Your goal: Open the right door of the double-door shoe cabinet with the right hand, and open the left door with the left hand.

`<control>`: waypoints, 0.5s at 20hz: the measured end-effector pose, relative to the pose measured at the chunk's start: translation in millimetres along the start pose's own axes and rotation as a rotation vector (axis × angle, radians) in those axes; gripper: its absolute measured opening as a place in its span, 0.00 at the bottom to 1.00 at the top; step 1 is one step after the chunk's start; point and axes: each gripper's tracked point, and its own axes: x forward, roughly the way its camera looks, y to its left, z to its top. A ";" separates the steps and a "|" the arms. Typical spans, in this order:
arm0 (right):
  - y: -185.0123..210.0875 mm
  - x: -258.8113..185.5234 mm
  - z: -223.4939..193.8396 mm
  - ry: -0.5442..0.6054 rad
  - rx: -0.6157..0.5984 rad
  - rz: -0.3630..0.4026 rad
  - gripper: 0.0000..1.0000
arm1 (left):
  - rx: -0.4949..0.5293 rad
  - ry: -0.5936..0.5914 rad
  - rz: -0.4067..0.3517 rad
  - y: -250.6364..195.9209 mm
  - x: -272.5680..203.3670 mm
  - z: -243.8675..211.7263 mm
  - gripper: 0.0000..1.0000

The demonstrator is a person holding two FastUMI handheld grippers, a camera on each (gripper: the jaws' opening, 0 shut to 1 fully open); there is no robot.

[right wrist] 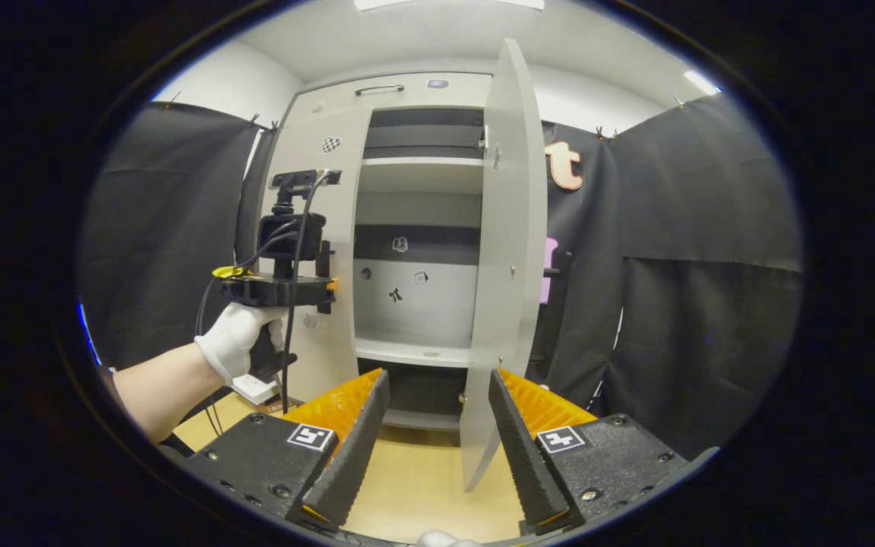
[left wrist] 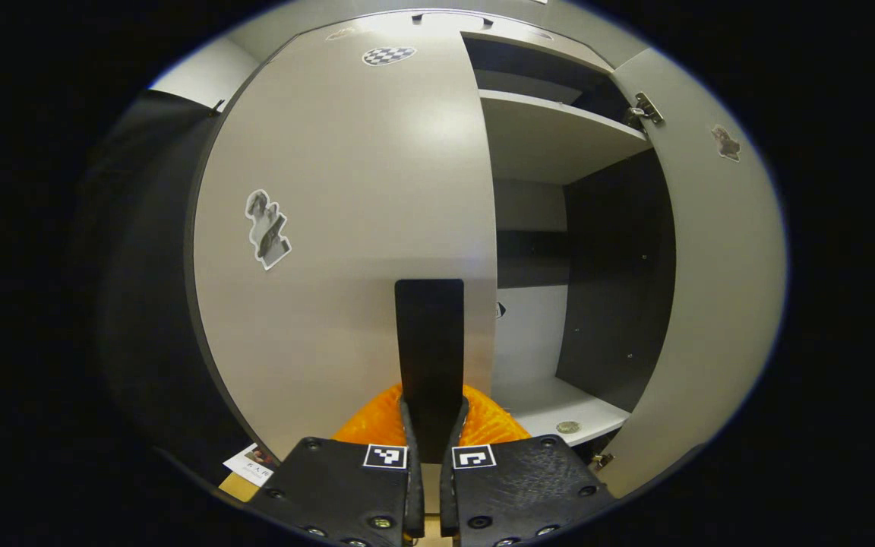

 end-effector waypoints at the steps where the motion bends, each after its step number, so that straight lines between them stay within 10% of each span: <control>1: 1.8 -2.4 0.0 0.002 0.003 0.001 0.86 | -0.008 0.001 -0.009 -0.1 -5.7 0.8 0.07; 10: 42.5 -19.2 -7.1 -0.001 -0.005 0.047 0.83 | -0.032 -0.003 -0.067 25.9 -78.2 -2.1 0.07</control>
